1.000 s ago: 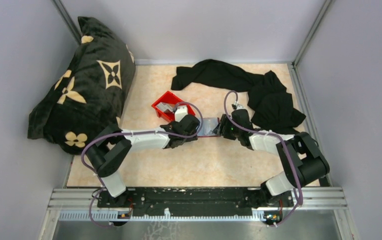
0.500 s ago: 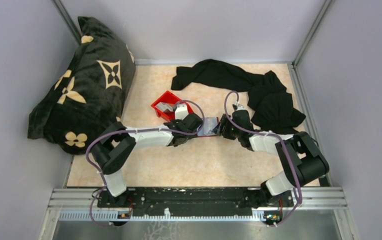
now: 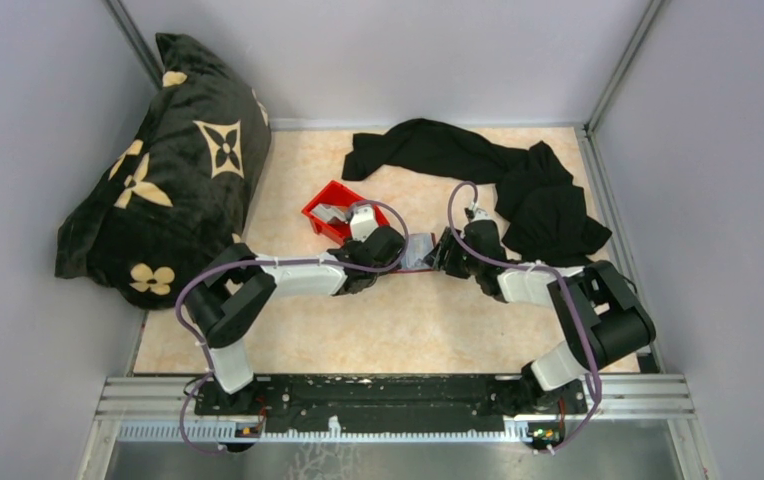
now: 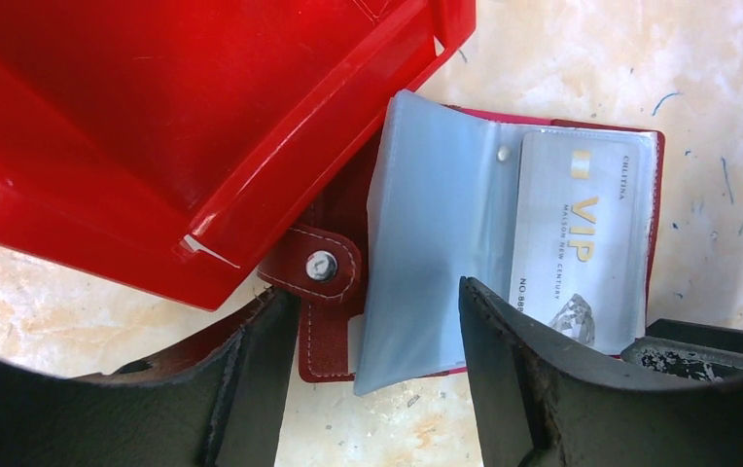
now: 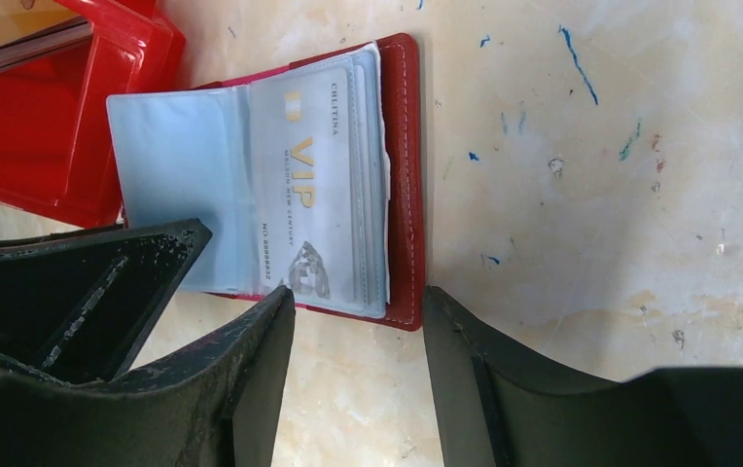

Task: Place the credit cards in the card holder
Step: Close the card holder at the center of the board.

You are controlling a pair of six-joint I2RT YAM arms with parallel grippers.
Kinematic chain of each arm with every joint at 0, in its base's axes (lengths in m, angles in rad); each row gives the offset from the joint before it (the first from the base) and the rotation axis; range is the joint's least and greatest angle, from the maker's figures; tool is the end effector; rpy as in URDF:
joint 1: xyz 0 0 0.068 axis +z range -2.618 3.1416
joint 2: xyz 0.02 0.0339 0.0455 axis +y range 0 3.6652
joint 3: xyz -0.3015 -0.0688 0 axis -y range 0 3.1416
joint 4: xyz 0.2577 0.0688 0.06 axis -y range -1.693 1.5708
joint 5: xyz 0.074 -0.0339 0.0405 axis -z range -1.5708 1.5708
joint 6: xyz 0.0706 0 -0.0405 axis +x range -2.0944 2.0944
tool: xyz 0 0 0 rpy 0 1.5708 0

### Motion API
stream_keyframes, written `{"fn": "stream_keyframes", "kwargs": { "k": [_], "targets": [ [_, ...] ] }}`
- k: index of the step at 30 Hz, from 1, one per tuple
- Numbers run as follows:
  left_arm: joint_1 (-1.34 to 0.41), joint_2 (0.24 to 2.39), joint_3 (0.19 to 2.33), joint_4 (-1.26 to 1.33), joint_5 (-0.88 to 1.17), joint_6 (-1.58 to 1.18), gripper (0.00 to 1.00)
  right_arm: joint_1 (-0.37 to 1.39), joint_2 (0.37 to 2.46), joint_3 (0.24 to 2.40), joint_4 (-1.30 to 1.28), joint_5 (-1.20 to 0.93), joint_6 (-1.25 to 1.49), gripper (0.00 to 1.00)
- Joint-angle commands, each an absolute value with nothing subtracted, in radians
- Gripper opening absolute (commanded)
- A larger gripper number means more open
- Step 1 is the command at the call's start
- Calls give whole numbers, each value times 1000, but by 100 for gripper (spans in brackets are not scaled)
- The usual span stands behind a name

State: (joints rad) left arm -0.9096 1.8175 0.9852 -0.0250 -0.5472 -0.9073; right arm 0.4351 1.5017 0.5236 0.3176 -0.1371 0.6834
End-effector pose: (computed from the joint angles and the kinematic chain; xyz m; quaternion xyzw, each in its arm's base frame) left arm 0.2742 -0.2926 0.1542 -0.0933 0.9023 -0.1094 0.4064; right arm 0.2739 0.1380 0.1457 0.0811 0.8929 0.2848 0.3391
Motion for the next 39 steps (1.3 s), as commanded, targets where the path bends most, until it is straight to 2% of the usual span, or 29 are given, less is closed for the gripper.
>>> {"fn": "stream_keyframes", "kwargs": {
  "k": [1, 15, 39],
  "targets": [
    [-916, 1881, 931, -29, -395, -953, 67, 431, 1572, 480, 221, -144, 683, 52],
    [-925, 1895, 934, -97, -374, -950, 62, 431, 1578, 454, 290, -182, 699, 52],
    [-974, 1720, 988, -137, -480, -928, 58, 432, 1602, 457, 293, -184, 686, 52]
  ]
}}
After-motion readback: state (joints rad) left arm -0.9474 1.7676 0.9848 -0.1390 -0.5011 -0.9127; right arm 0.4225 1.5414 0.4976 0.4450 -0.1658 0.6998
